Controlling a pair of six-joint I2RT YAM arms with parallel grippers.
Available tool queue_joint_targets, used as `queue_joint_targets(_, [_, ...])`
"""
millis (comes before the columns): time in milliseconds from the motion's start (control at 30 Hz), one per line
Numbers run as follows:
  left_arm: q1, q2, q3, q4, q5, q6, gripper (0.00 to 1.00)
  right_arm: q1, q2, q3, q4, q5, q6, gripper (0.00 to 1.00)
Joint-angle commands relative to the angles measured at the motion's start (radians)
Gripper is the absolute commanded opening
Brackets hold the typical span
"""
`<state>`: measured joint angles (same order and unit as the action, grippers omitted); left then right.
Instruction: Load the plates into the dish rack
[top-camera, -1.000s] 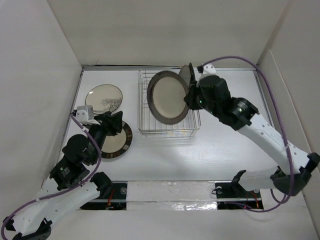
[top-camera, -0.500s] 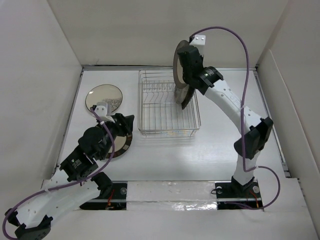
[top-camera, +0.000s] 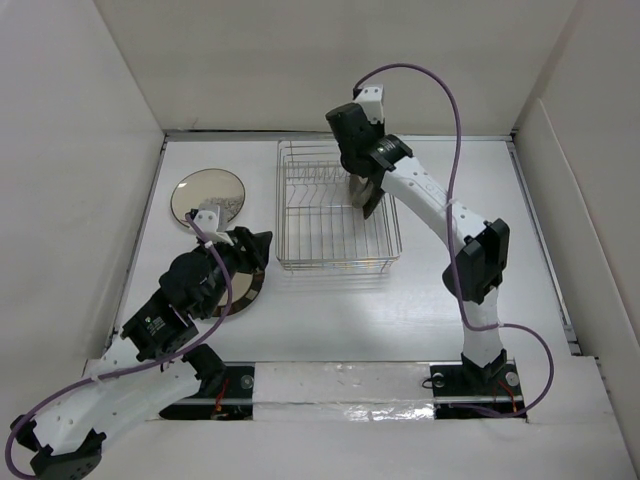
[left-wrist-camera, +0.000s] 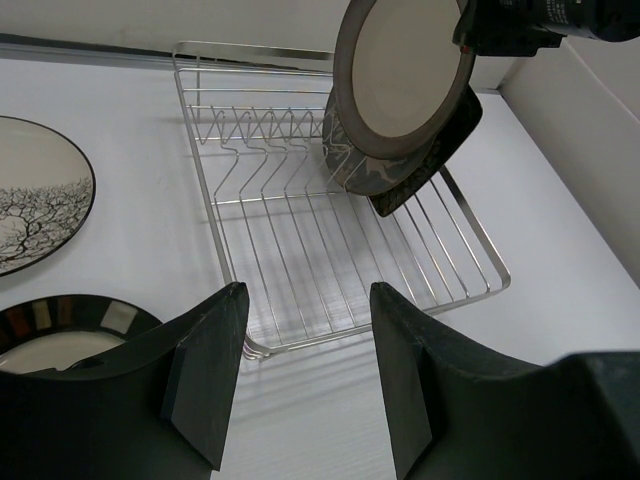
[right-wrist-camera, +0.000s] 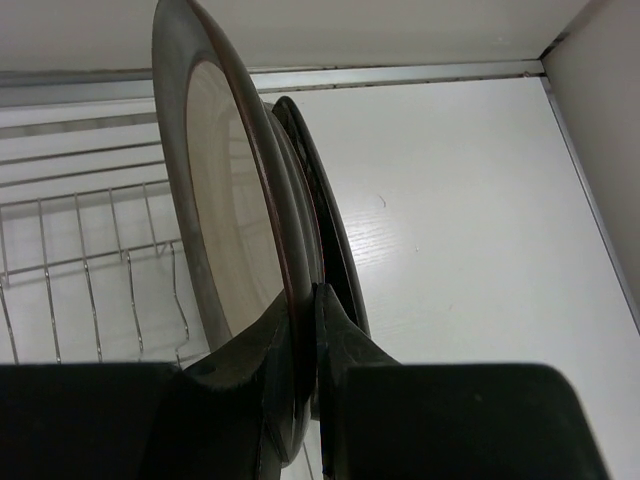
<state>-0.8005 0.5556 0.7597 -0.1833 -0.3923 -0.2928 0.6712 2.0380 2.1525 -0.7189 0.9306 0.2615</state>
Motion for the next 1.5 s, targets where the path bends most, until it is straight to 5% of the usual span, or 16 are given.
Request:
queue_joint_targets(0, [0.003, 0.004, 0.003, 0.042, 0.02, 0.0, 0.49, 0.016, -0.035, 0.069, 0.115, 0.114, 0.028, 0.0])
queue_joint_targets(500, [0.003, 0.012, 0.004, 0.038, -0.011, -0.005, 0.49, 0.053, 0.002, -0.155, 0.185, 0.03, 0.107, 0.0])
queue_joint_targets(933, [0.003, 0.067, 0.013, 0.028, -0.042, -0.02, 0.49, 0.082, 0.031, -0.181, 0.225, 0.028, 0.096, 0.0])
queue_joint_targets(1267, [0.003, 0.095, 0.042, 0.018, -0.128, -0.089, 0.48, 0.082, 0.021, -0.221, 0.259, -0.013, 0.097, 0.18])
queue_joint_targets(1467, [0.003, 0.135, 0.084, -0.001, -0.132, -0.127, 0.49, 0.062, -0.024, -0.264, 0.291, -0.062, 0.104, 0.4])
